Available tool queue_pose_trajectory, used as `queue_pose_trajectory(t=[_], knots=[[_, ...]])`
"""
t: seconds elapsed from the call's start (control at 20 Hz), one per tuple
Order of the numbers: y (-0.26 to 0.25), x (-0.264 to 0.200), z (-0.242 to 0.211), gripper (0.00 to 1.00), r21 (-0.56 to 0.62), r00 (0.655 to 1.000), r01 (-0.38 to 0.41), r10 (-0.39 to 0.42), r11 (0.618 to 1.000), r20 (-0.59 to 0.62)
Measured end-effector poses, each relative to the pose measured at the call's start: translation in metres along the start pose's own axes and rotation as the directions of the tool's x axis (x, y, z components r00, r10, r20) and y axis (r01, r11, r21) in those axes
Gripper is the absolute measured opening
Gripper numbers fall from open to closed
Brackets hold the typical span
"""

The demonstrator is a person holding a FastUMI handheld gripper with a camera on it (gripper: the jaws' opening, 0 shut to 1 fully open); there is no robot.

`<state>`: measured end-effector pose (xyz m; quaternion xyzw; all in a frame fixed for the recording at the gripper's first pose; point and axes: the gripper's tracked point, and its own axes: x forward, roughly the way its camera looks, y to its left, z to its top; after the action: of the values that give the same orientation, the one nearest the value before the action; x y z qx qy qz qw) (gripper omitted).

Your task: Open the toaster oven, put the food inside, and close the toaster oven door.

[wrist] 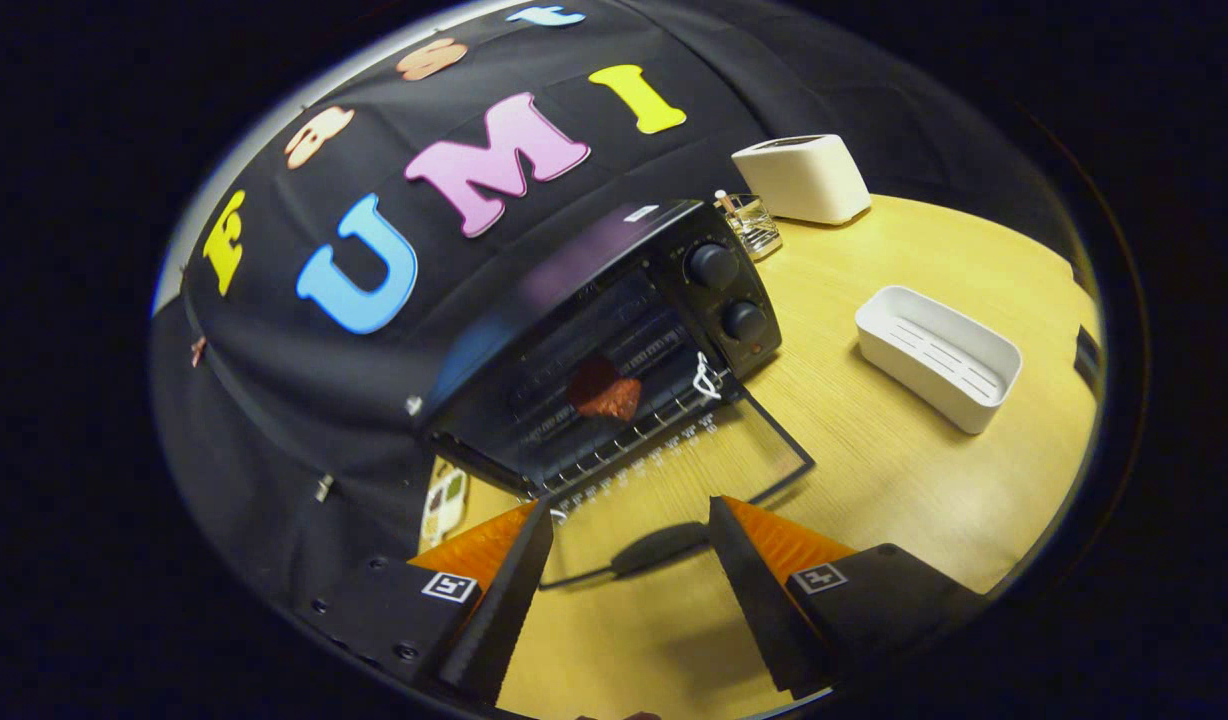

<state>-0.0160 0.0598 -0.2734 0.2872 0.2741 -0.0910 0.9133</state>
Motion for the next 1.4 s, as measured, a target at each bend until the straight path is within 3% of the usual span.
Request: queue_pose_trajectory(t=[0.2,0.35,0.6,0.9,1.1,1.4], knots=[[-0.017,-0.004,-0.053,0.99,-0.216,0.993,0.051,-0.073,0.975,-0.095],[-0.024,0.009,-0.080,0.99,-0.302,0.984,0.074,-0.118,0.950,-0.131],[-0.029,0.036,-0.095,0.99,-0.357,0.981,0.083,-0.140,0.931,-0.137],[-0.024,0.059,-0.081,0.99,-0.377,0.987,0.092,-0.134,0.922,-0.089],[-0.028,0.065,-0.080,0.99,-0.471,0.982,0.100,-0.163,0.876,-0.095],[-0.026,0.066,-0.079,0.96,-0.495,0.973,0.084,-0.179,0.865,-0.148]])
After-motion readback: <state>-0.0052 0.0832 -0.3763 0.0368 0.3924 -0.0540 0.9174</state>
